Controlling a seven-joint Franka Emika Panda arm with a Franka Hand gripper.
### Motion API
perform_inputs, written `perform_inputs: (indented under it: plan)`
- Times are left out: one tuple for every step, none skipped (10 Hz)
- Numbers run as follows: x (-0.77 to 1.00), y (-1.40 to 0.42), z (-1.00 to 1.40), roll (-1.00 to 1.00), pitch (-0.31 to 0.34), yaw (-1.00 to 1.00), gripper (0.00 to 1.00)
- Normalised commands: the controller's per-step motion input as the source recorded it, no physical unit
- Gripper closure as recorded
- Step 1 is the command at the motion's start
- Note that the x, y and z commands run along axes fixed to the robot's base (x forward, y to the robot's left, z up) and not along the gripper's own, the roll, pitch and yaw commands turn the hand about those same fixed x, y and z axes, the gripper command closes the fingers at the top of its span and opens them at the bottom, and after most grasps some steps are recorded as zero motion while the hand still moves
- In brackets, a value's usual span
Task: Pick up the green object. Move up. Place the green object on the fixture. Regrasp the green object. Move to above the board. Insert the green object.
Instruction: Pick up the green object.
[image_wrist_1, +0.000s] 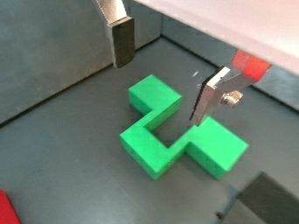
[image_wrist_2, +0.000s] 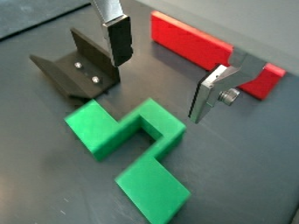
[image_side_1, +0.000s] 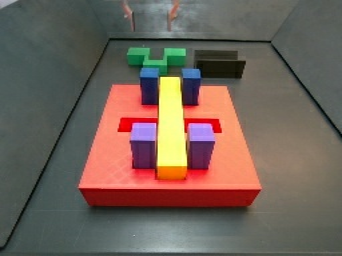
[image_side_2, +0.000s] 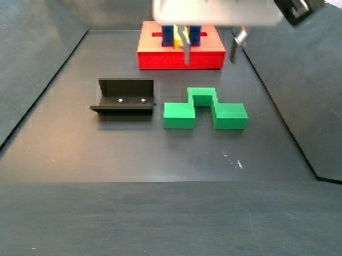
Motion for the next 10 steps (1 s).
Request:
perform_inputs:
  plan:
    - [0.00,0.00,-0.48,-0.10,-0.219,0.23,0.00]
    - [0.19,-0.04,-0.43,-0.04,-0.187,0.27,0.00]
    - [0.28,-0.08,-0.41,-0.04,-0.179,0.27,0.00]
    - [0.02,-0.08,-0.37,-0.03,-0.131,0.15,0.00]
    - [-0.11,-0.12,-0.32,0.00,-0.107,0.00,0.00]
    - [-0.24,-0.11,-0.31,0.00,-0.104,0.00,0.00]
    - [-0.28,-0.11,-0.25,0.00,-0.113,-0.10,0.00]
    - [-0.13,-0.10,-0.17,-0.02,-0.149,-0.10,0.00]
    - [0.00,-0.08,-0.12,-0.04,-0.151,-0.02,0.00]
    - [0.09,-0.04,-0.08,-0.05,-0.147,0.00,0.00]
